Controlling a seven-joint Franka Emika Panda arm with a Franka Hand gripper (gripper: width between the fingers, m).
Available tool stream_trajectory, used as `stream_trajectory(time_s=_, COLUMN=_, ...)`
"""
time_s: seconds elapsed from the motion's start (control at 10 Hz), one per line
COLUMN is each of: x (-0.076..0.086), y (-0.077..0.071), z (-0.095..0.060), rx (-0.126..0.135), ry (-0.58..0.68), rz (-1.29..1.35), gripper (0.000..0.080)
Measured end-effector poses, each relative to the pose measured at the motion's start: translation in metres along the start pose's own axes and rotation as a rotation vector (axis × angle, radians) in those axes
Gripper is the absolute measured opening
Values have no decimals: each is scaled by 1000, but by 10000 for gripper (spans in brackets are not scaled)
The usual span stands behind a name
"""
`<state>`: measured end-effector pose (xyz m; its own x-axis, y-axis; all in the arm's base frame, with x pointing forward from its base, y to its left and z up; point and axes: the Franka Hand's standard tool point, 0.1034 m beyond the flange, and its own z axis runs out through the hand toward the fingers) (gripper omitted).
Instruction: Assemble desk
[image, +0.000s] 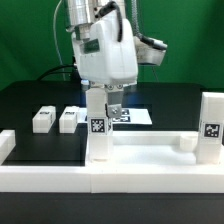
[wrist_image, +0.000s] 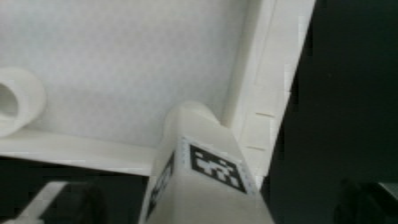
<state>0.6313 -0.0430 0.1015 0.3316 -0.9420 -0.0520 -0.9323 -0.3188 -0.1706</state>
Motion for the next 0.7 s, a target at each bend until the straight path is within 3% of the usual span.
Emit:
stream_trajectory(time_s=0.2, x=0, y=0, z=0, rx=-5, ry=3, rz=-144, gripper=648)
stream_trajectory(time_s=0.7, x=2, y=-1, z=-3, rx=-53, ry=25, rz=-701, gripper=648)
